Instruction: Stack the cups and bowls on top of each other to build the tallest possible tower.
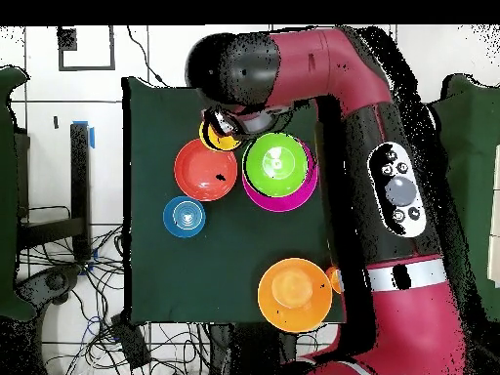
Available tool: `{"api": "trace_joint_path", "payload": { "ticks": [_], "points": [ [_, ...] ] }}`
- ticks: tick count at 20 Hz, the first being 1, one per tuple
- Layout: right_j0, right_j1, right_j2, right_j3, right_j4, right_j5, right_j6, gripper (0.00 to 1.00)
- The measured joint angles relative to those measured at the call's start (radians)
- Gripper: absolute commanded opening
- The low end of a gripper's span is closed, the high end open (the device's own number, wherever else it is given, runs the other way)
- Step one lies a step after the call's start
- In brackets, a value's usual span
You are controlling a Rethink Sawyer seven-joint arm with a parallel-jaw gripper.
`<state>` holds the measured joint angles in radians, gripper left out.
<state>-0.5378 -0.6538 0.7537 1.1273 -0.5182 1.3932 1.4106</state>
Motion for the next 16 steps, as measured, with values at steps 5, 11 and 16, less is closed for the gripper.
{"api": "trace_joint_path", "payload": {
  "ticks": [5, 11, 16],
  "points": [
    [0.0, 0.007, 0.0, -0.05, -0.004, 0.065, -0.033, 0.0],
    [0.0, 0.013, 0.0, -0.097, -0.01, 0.096, -0.063, 0.0],
    [0.0, 0.025, 0.0, -0.141, -0.016, 0.105, -0.094, 0.0]
  ]
}}
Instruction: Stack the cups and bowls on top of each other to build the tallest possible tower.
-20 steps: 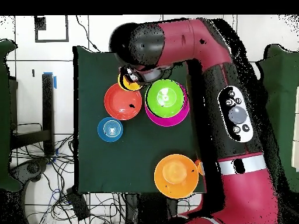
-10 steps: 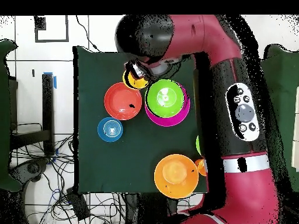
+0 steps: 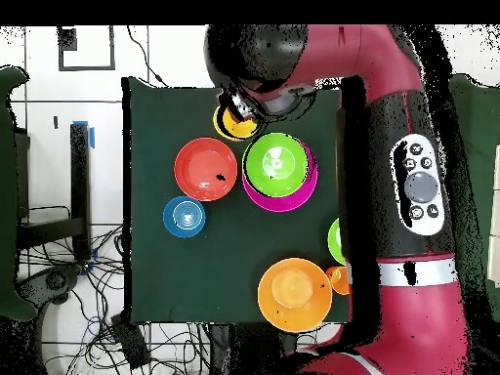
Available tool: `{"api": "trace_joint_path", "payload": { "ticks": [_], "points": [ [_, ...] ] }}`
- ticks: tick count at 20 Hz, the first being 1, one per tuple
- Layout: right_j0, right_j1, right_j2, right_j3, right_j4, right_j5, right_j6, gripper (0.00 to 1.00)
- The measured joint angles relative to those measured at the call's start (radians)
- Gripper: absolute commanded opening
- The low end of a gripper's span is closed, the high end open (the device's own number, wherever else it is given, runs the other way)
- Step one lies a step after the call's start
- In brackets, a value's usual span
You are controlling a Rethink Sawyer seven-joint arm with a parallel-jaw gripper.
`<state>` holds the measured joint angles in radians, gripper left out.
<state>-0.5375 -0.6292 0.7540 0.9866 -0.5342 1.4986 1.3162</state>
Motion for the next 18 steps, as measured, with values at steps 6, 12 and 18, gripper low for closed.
{"api": "trace_joint_path", "payload": {
  "ticks": [6, 12, 18],
  "points": [
    [0.002, 0.034, 0.0, -0.062, -0.023, 0.014, -0.04, 0.0],
    [0.008, 0.079, 0.0, -0.123, -0.031, 0.017, -0.079, 0.0],
    [0.011, 0.11, 0.0, -0.15, -0.037, 0.017, -0.108, 0.0]
  ]
}}
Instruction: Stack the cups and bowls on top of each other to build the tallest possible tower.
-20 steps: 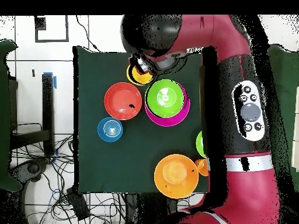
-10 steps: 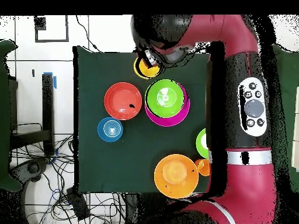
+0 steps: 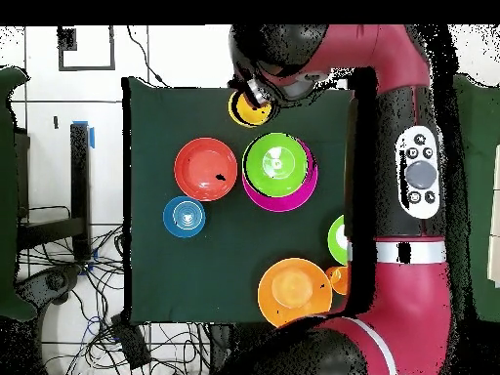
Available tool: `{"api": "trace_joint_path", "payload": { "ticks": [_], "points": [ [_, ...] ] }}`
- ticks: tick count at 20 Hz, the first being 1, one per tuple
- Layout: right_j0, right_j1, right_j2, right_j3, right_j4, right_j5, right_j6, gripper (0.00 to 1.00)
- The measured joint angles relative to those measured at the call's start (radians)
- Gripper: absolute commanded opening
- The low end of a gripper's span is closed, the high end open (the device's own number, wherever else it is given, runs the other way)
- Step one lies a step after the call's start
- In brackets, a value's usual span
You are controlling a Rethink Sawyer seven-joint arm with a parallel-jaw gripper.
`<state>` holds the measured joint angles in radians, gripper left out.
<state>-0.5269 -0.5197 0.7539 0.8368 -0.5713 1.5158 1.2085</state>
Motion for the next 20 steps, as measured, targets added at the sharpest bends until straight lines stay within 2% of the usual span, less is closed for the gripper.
{"api": "trace_joint_path", "payload": {
  "ticks": [7, 20],
  "points": [
    [0.003, 0.02, 0.0, -0.021, -0.006, 0.003, -0.022, 0.0],
    [0.003, 0.013, 0.0, -0.021, -0.017, 0.003, -0.024, 0.0]
  ]
}}
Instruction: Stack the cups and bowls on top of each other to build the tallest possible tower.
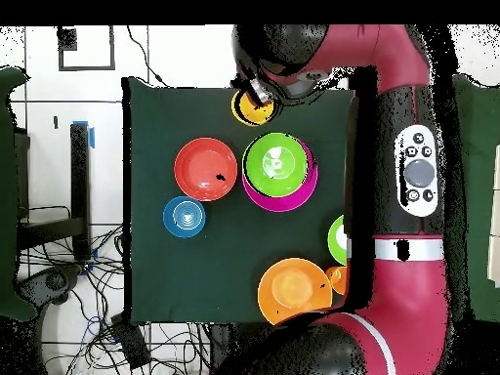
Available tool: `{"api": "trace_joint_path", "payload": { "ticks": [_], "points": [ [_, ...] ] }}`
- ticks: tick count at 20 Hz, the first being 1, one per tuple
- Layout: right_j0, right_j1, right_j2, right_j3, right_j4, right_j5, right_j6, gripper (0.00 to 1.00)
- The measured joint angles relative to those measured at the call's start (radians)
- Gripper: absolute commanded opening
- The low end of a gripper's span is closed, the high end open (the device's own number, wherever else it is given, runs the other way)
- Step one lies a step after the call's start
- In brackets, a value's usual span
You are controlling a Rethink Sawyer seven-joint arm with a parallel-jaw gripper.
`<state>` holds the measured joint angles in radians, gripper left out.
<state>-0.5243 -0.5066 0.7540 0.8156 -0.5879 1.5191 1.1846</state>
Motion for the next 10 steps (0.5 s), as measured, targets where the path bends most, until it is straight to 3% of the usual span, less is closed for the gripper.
{"api": "trace_joint_path", "payload": {
  "ticks": [10],
  "points": [
    [-0.017, -0.026, -0.001, 0.004, -0.005, 0.0, 0.0, 0.0]
  ]
}}
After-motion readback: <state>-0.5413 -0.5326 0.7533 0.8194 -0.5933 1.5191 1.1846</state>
